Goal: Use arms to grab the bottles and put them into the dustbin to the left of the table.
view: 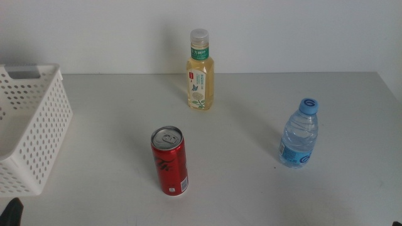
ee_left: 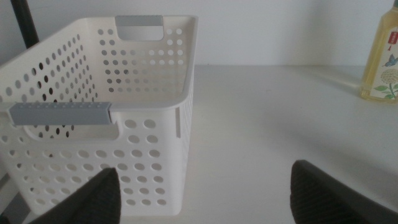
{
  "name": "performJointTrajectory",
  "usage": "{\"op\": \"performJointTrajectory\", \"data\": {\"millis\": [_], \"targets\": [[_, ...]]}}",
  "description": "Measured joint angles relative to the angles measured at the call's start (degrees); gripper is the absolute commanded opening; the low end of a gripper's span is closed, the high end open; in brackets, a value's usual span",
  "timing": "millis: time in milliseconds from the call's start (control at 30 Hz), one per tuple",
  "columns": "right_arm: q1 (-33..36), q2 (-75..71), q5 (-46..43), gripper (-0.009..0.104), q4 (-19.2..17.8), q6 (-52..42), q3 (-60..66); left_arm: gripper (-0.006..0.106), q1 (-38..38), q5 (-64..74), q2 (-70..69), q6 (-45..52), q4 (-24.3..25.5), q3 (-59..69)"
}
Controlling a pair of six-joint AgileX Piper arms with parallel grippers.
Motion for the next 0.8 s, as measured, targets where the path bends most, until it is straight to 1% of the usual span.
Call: {"op": "performJointTrajectory", "data": {"millis": [100, 200, 367, 600, 667, 800], "targets": [[0.0, 0.0, 0.0, 0.066, 0.0, 0.0, 0.0, 0.093, -2.12, -1.33, 0.08, 0.0, 0.0, 0.0], [0.0, 0.0, 0.0, 0.066, 0.0, 0.0, 0.0, 0.093, -5.64, -5.81, 3.42, 0.0, 0.0, 0.0], [0.0, 0.0, 0.0, 0.066, 0.0, 0.0, 0.0, 0.093, -13.92, -14.3, 15.49, 0.0, 0.0, 0.0], [0.0, 0.0, 0.0, 0.066, 0.0, 0.0, 0.0, 0.093, -26.87, -30.69, 33.91, 0.23, -0.02, 0.0], [0.0, 0.0, 0.0, 0.066, 0.0, 0.0, 0.0, 0.093, -29.87, -34.6, 38.49, 0.51, -0.71, 0.0], [0.0, 0.0, 0.0, 0.066, 0.0, 0.0, 0.0, 0.093, -34.89, -43.13, 47.76, 2.57, -4.14, 0.0]]}}
